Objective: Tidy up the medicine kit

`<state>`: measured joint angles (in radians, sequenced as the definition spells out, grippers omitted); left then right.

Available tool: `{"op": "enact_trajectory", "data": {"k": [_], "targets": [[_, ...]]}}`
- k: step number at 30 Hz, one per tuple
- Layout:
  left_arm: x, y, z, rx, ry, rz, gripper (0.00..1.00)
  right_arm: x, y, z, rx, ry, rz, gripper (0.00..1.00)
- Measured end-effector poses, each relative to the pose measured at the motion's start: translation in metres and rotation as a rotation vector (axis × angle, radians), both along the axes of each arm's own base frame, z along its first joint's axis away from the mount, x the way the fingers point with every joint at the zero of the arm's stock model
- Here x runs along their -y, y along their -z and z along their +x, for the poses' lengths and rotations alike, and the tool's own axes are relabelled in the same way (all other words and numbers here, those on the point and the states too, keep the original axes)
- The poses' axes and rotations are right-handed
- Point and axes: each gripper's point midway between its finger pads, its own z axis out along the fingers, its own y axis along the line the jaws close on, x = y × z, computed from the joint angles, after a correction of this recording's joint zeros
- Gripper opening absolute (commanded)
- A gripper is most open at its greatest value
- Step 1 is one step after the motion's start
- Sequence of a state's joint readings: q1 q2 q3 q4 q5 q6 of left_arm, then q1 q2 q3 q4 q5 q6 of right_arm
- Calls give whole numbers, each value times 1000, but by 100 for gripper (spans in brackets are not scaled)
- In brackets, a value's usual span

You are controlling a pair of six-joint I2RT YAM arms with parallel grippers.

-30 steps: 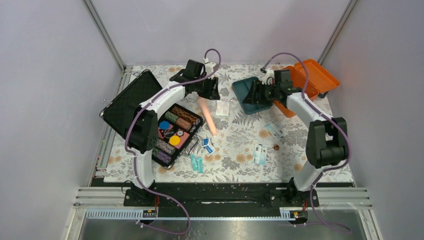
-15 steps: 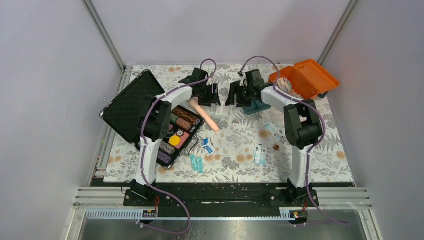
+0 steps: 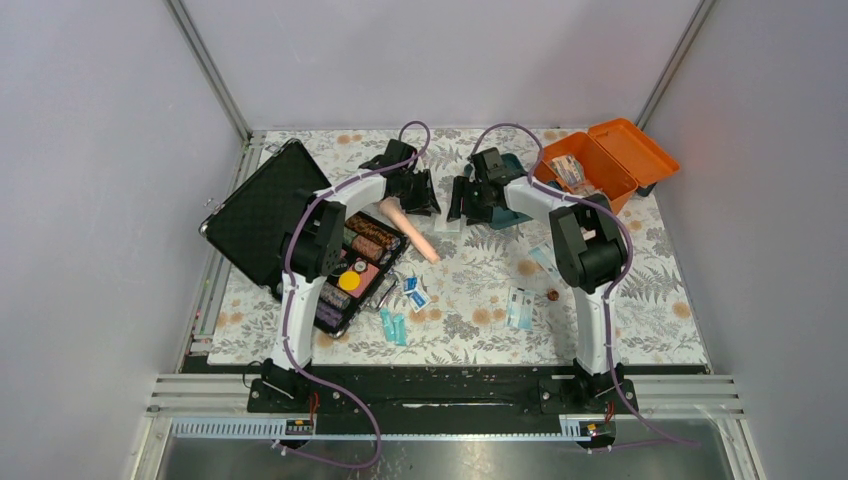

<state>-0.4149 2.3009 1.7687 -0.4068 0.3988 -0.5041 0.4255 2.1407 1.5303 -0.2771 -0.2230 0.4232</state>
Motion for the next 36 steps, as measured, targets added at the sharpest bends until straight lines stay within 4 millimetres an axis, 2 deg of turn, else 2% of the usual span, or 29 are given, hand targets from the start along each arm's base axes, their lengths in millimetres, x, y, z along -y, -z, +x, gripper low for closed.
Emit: {"op": "enact_trajectory", "data": {"k": [5,10,14,18,19,23,25,29,32,36], "targets": [[1,3,-1,-7,-7,-7,25,-3,1,5,-2,11,8,53],[1,4,-2,-12,-11,-10,19,-15,3,7,1,4,14,41],[0,6,-2,-13,-14,-11,8,-25,6,2,6,-12,-2,21],[0,7,-2,-13,-14,-10,8,-21,9,1,20,-9,-51,0],[0,7,-2,-12,-15,-9,13,-19,10,2,27,-11,-65,0],[0,5,-2,-3,-2,-12,46,-12,5,5,80,-49,-114,0],[0,-1,-1,19,18,-10,56,-7,-4,3,115,-85,-133,0],[-10,-9,-1,51,51,14,70,-4,-45,2,239,-165,-134,0],[-22,-22,4,73,62,-1,77,-6,-89,4,368,-226,-111,0],[-43,-66,16,153,59,-55,77,-4,-129,2,485,-285,-95,0]]}}
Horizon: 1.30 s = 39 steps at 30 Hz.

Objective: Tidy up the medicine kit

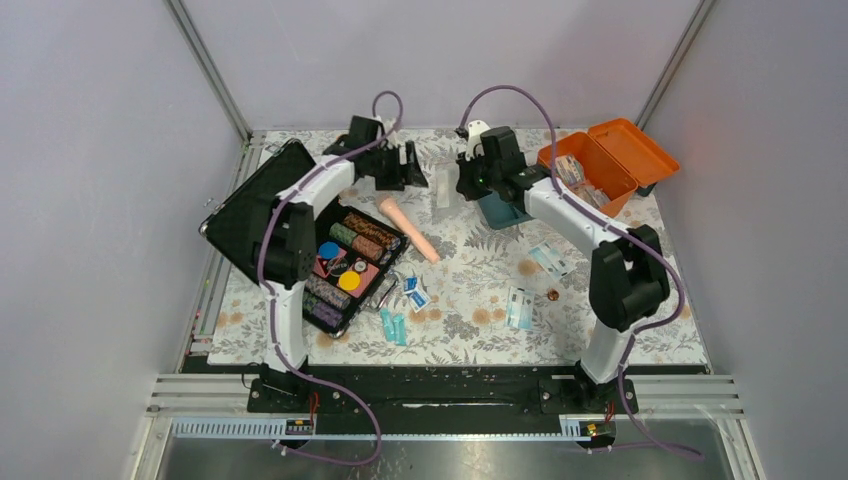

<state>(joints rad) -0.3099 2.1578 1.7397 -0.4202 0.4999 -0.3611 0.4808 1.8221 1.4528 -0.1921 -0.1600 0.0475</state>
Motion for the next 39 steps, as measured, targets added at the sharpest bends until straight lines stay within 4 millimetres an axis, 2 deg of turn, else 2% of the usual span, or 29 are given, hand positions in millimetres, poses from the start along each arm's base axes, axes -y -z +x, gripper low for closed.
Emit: {"op": "enact_trajectory", "data": {"k": [4,7,9,11,15,17,19,23,25,31,39], "targets": [[-22,-51,9,107,-16,-30,77,15,-22,-1,44,-30,-1,0],[-34,-84,10,186,-19,-34,77,53,-40,6,63,10,-2,0],[-37,-96,9,222,-10,-31,77,81,-53,11,81,55,-6,0],[-37,-100,8,238,0,-25,77,126,-77,19,120,131,-11,0],[-41,-90,1,219,29,15,77,201,-121,28,210,262,-35,0],[-42,-88,-2,215,44,32,77,231,-133,29,239,315,-57,0],[-43,-89,-2,221,60,50,77,259,-137,30,247,366,-78,0],[-46,-92,4,245,79,85,76,303,-121,37,200,473,-102,0],[-48,-91,6,249,80,103,76,312,-109,41,168,507,-104,0],[-59,-79,4,211,65,149,76,318,-68,54,38,625,-47,0],[-75,-58,-9,137,73,232,75,324,-30,92,-73,832,105,0]]}}
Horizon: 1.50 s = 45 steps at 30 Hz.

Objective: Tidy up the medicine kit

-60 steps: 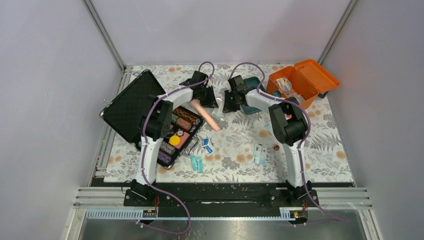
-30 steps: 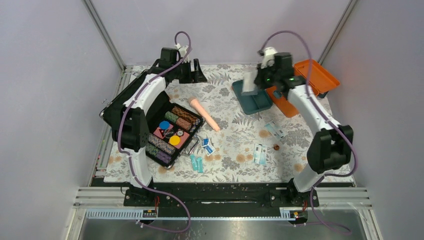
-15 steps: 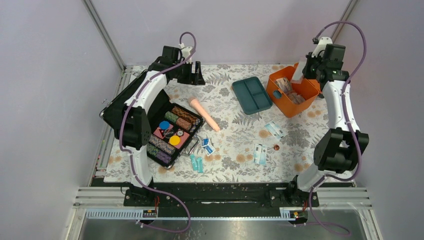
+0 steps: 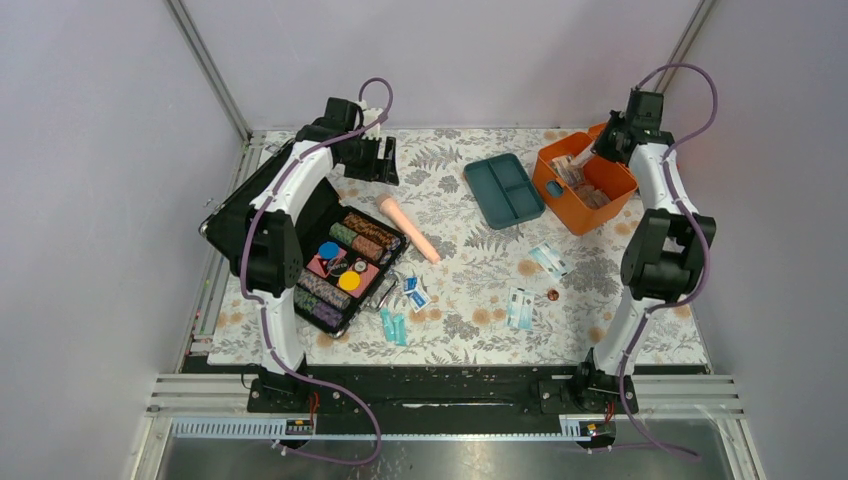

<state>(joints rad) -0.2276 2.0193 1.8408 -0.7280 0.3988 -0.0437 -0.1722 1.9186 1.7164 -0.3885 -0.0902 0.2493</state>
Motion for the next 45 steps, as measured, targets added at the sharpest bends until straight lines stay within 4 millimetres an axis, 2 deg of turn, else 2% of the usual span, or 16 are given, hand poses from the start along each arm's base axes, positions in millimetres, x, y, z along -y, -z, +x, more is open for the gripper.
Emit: {"op": "enact_trajectory", "data": {"k": [5,10,14,20,25,32,35,38,41,45], "targets": [[-8,3,-4,-21,9,53,75,-3,29,28,-23,75,100,0],[-15,4,-5,-22,10,94,76,-8,48,46,-33,109,149,0],[-18,6,-6,-20,12,117,75,-10,54,49,-42,126,167,0],[-19,7,-8,-22,18,132,75,-11,54,50,-40,147,186,0],[-18,7,-8,-22,20,132,75,-16,38,50,-15,145,212,0],[-17,7,-9,-25,23,130,75,-28,-13,44,78,94,250,0],[-17,8,-8,-34,24,131,75,-36,-17,42,96,51,269,0],[-17,8,-8,-37,24,131,75,-44,2,41,72,-3,290,0],[-17,8,-9,-43,25,134,75,-50,39,44,16,-54,308,0],[-18,9,-11,-49,28,138,75,-51,78,44,-56,-66,317,2]]}}
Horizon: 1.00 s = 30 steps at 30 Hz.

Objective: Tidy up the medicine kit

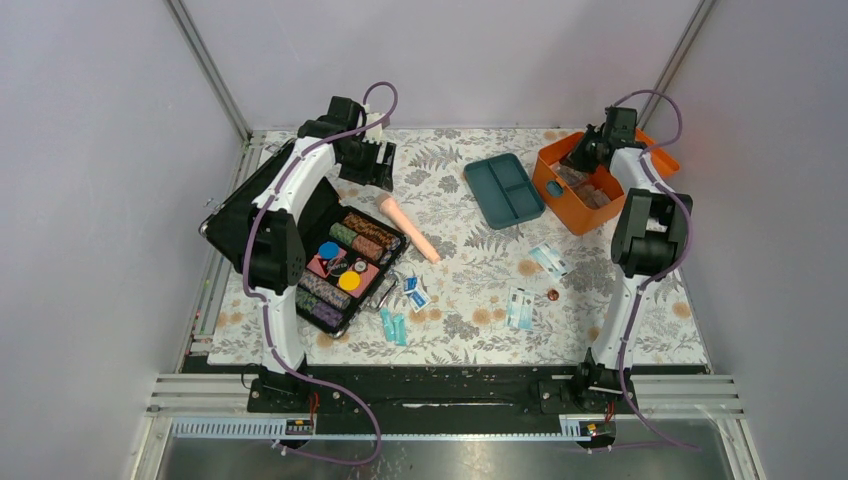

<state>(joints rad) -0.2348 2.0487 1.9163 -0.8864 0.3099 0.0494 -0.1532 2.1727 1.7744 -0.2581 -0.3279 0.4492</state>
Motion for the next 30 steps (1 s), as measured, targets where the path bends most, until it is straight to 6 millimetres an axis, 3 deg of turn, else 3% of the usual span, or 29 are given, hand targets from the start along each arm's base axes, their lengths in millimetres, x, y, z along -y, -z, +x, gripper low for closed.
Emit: {"op": "enact_trajectory", "data": {"k": [4,8,11,16,23,30], "targets": [[0,1,-1,-4,0,1,75,0,7,-1,-12,-3,-4,38],[1,1,0,-5,2,0,75,5,11,-4,-22,9,-31,47],[3,1,3,-3,4,-4,75,8,18,-19,-60,23,-52,54],[6,5,8,-10,10,-15,75,12,9,-42,-87,35,-93,60],[14,17,15,-23,-2,-51,75,20,-42,-46,21,4,-196,63],[21,12,26,11,-33,-98,74,12,-71,-51,109,-131,-256,58]]}}
